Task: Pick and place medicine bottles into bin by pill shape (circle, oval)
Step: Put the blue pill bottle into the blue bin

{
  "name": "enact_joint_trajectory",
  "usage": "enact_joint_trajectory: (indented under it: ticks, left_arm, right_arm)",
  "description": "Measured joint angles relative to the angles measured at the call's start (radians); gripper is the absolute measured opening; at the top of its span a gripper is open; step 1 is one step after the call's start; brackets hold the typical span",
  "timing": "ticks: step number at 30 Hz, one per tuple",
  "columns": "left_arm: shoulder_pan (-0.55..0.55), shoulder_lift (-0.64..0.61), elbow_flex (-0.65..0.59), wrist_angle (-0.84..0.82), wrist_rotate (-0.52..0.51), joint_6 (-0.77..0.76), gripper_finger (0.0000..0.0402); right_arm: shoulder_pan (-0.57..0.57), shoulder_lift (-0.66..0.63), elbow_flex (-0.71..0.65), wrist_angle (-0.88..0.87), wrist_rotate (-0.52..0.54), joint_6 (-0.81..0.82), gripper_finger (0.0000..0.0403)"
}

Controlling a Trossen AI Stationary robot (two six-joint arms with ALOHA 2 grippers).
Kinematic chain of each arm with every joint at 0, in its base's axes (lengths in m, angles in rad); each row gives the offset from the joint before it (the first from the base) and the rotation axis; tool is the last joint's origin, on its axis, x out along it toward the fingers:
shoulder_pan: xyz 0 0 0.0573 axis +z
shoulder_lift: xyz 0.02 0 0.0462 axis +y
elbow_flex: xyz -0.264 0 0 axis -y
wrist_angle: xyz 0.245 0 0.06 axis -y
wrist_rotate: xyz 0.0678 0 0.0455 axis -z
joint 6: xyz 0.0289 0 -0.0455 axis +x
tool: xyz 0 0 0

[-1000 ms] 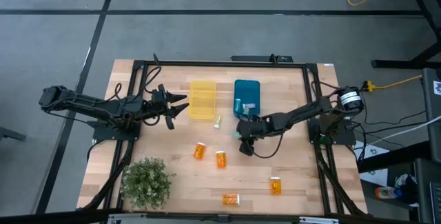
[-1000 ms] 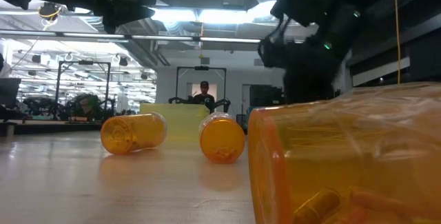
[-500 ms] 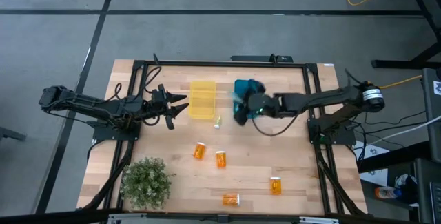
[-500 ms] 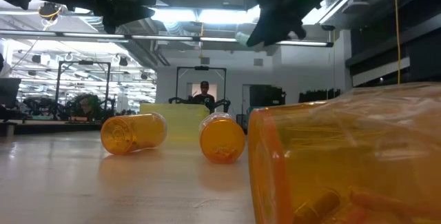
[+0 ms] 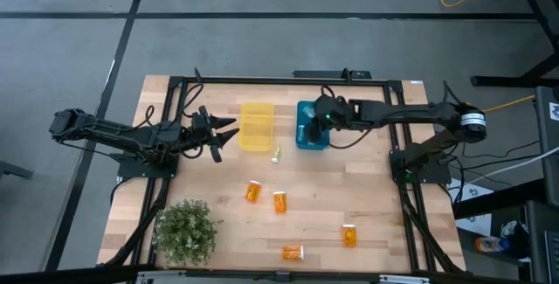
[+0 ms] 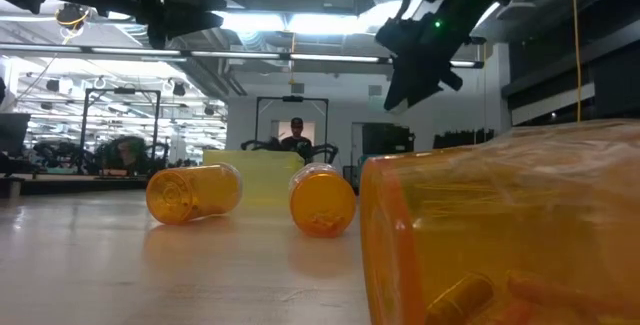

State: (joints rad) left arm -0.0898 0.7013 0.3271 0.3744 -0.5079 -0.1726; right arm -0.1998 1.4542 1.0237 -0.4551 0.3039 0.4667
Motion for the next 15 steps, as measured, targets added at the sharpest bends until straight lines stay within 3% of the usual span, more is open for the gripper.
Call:
enact_joint_trajectory:
  ticks: [15]
  left_arm:
    - [0.0,0.0,0.0,0.0,-0.001,0.0,0.0165]
  right_arm:
    - [-0.008,0.017,0.0,0.001,-0.001,0.088,0.0147]
